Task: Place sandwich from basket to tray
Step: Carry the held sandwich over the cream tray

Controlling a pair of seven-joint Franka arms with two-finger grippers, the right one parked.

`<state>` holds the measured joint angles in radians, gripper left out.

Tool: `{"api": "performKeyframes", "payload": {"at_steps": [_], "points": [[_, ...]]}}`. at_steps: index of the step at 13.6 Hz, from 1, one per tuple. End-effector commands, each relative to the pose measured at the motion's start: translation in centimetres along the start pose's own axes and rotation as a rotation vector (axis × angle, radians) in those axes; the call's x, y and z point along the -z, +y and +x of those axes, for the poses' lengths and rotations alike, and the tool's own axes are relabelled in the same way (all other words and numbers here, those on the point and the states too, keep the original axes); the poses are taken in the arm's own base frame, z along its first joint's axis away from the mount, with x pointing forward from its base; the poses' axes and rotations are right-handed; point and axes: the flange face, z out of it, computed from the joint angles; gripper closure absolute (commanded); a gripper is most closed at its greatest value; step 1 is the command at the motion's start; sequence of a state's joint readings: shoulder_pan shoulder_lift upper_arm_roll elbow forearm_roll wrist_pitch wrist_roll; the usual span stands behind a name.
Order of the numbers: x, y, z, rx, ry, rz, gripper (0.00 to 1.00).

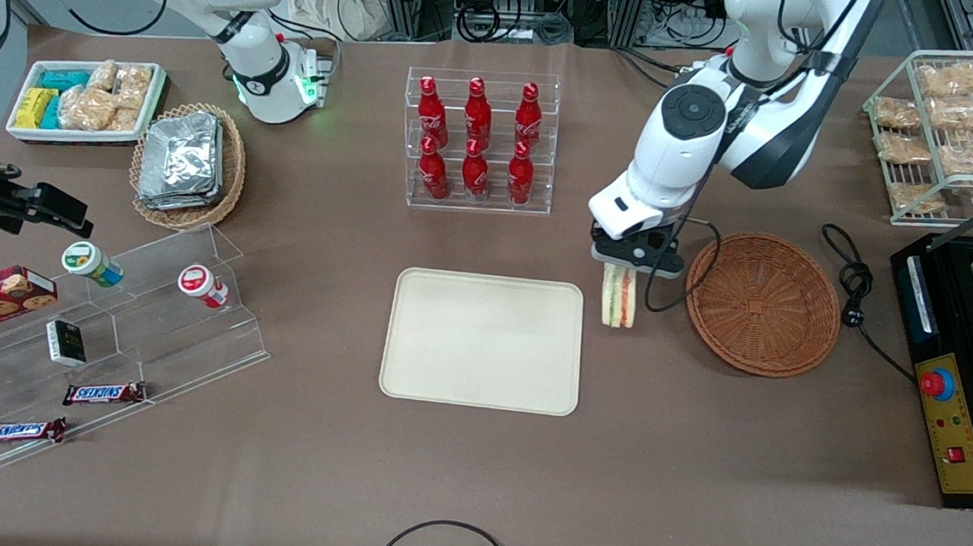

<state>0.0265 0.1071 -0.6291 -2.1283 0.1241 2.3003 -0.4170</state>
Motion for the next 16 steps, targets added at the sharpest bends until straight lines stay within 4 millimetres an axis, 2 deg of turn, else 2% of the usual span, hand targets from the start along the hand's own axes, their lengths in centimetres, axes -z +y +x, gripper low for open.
{"api": "performKeyframes", "payload": {"at_steps": [1,4,5,6,7,9,11,12,16], "points": [[-1.0,1.1,2.2,-0.046,-0.011,-0.02,0.77],[-1.8,2.0,4.4,-0.037,-0.019,-0.076,0.77],[-2.1,2.1,4.7,-0.041,-0.021,-0.08,0.77],[-2.4,3.5,4.3,-0.071,-0.023,-0.077,0.77],[-3.0,3.9,4.5,-0.072,-0.032,-0.086,0.77],[-4.0,3.8,5.9,-0.053,-0.029,-0.093,0.77],[-5.7,4.1,6.5,-0.045,-0.032,-0.074,0.77],[-6.5,5.0,6.6,-0.043,-0.033,-0.07,0.77],[-10.0,6.6,7.9,-0.009,-0.027,-0.044,0.77]]}}
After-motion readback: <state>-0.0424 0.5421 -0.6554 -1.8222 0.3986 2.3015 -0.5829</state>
